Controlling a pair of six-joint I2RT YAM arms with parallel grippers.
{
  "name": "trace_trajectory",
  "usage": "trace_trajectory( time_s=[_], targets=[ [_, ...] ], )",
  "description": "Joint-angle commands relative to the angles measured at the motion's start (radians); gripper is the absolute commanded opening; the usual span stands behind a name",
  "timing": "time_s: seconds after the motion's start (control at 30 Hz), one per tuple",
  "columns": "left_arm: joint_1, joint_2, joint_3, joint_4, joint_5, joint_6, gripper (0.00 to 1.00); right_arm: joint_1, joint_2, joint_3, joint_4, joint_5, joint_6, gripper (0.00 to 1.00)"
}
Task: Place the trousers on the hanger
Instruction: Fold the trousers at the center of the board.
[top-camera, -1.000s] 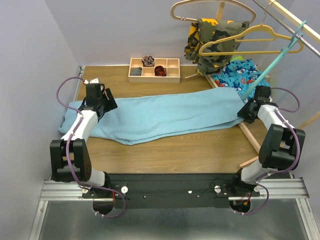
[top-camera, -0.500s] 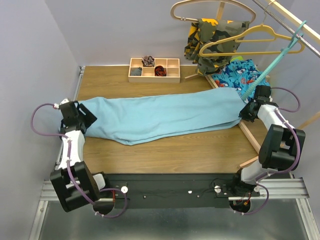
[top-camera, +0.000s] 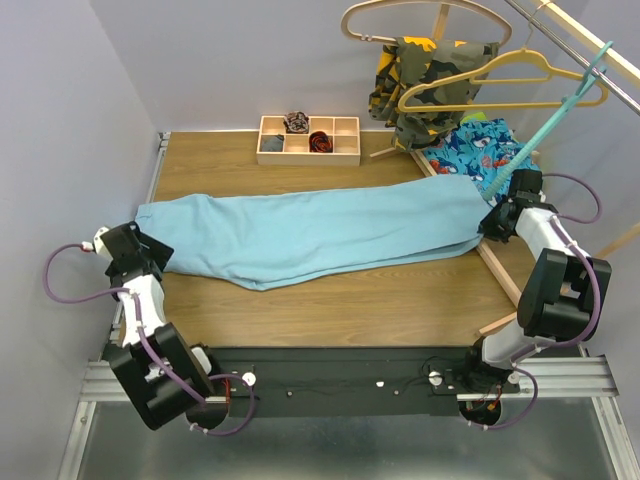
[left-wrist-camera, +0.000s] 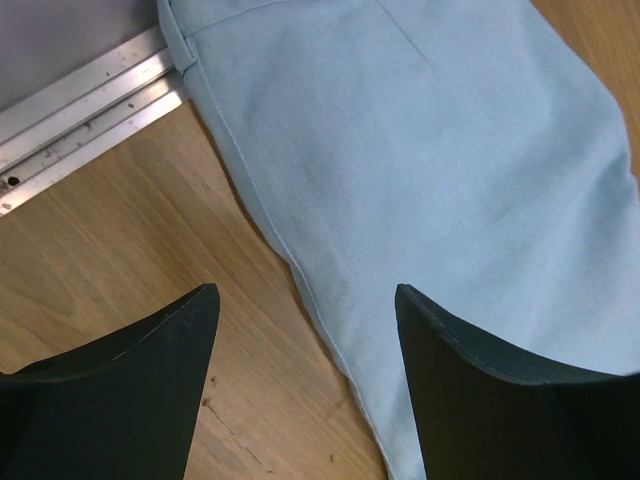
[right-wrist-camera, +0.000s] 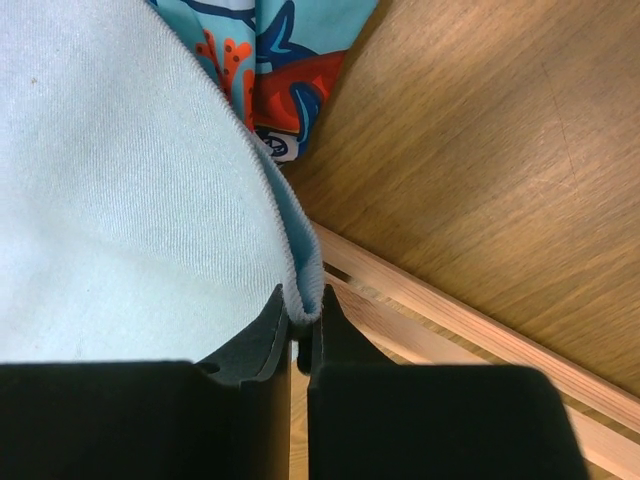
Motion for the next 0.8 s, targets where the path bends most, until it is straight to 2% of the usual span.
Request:
trace_trajectory(
  time_s=[0.0, 0.13, 0.4, 0.57, 0.77],
  targets=[
    [0.013, 0.074, -0.065, 0.136, 0.011, -0.081, 0.76, -0.009, 0.018, 0.045, -0.018, 0.002, 0.006, 0.01],
    [0.014, 0.125, -0.085, 0.21, 0.008, -0.098, 0.7, -0.013, 0.025, 0.062, -0.018, -0.006, 0.006, 0.01],
    [0.019, 0.192, -0.103, 0.336, 0.012, -0.117, 0.67, -0.018, 0.019, 0.054, -0.019, -0.012, 0.008, 0.01],
    [0.02, 0.244, -0.103, 0.333, 0.014, -0.134, 0.62, -0.023, 0.015, 0.056, -0.019, -0.01, 0.008, 0.01],
    [0.022, 0.231, -0.129, 0.313, -0.044, -0.193, 0.6, -0.029, 0.014, 0.052, -0.019, -0.007, 0.011, 0.01]
  ],
)
